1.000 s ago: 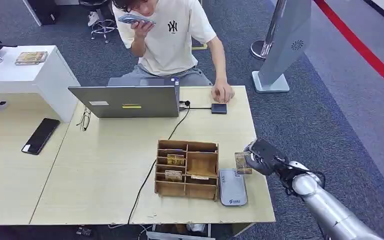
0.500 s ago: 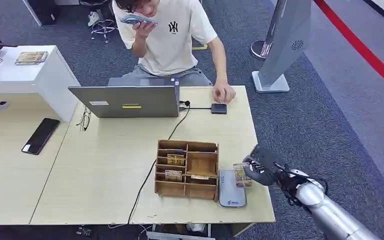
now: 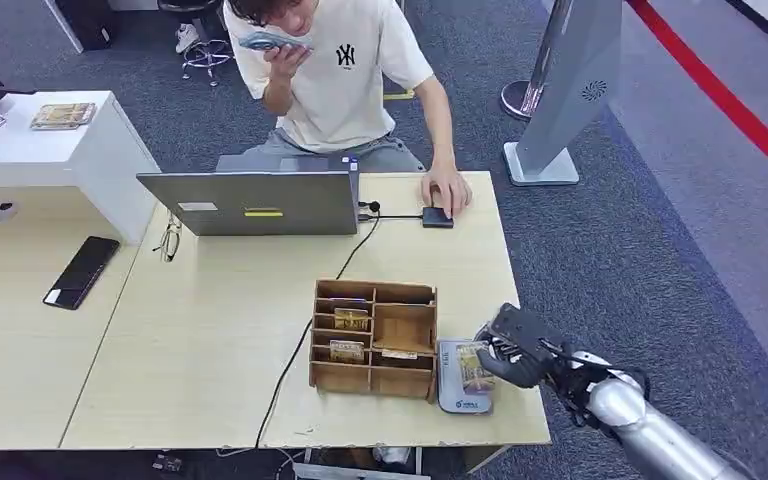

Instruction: Pass the card to the sensor for recognition and then transmit it.

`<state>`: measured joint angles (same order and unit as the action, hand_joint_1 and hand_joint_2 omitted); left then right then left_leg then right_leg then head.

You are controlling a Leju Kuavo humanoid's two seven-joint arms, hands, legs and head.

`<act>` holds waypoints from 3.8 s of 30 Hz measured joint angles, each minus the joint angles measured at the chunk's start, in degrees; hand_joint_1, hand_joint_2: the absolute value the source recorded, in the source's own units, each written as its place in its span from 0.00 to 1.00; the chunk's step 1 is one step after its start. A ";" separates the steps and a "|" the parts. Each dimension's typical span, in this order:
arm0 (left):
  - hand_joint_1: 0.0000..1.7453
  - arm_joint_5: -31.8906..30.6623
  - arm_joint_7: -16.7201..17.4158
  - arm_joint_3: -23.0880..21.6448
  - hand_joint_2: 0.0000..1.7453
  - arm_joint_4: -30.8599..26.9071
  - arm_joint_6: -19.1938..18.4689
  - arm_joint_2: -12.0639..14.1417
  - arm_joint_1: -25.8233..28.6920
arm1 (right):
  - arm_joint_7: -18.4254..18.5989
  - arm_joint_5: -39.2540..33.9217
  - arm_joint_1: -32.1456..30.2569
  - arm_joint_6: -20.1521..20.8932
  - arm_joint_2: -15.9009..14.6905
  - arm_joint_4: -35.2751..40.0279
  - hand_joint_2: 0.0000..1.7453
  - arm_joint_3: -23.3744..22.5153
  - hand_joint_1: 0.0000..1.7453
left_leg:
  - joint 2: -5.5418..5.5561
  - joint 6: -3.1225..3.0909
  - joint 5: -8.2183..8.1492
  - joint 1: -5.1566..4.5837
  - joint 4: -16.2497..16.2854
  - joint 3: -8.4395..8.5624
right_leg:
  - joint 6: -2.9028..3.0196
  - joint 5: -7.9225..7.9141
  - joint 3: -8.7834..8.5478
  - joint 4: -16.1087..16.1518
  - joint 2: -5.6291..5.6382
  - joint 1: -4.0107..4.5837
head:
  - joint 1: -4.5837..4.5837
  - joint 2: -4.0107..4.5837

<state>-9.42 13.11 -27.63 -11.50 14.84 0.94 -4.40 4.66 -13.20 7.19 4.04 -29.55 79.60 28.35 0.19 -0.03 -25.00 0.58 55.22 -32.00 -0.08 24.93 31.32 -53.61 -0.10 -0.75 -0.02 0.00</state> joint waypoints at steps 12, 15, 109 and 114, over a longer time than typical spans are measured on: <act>0.00 0.11 0.00 0.09 0.00 0.00 0.00 -0.09 0.00 | -1.27 0.02 0.04 -0.66 0.07 0.77 1.00 1.82 1.00 | 0.00 0.00 0.00 0.00 0.00 -0.01 | 0.00 0.00 0.00 0.00 0.00 0.00 | 0.00 0.00; 0.00 0.15 0.00 0.09 0.00 0.00 0.00 -0.09 0.00 | -2.18 0.28 0.05 -1.40 0.31 0.77 1.00 2.10 1.00 | 0.00 0.00 0.00 0.00 0.00 -0.01 | 0.00 0.00 0.00 0.00 0.00 0.00 | 0.02 0.00; 0.00 0.00 -0.68 0.09 0.00 0.00 0.74 -0.37 0.03 | -9.44 11.43 1.96 -4.15 4.94 -7.30 1.00 0.44 1.00 | 0.00 0.00 0.00 0.00 0.00 0.00 | 0.00 0.00 -0.01 0.00 -0.01 0.00 | 0.00 0.00; 0.00 0.00 -0.68 0.09 0.00 0.00 0.76 -0.37 0.03 | -9.51 11.32 2.60 -3.72 4.87 -8.09 1.00 0.44 1.00 | -0.01 0.00 0.00 0.00 0.00 0.01 | 0.00 0.00 -0.01 0.00 0.00 0.00 | 0.00 0.00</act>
<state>-9.42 12.44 -27.54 -11.50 15.61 0.57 -4.37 -4.85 -1.88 9.78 0.33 -24.68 71.52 28.79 0.18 -0.03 -25.00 0.58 55.22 -32.00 -0.08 24.93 31.31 -53.61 -0.10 -0.75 -0.02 0.00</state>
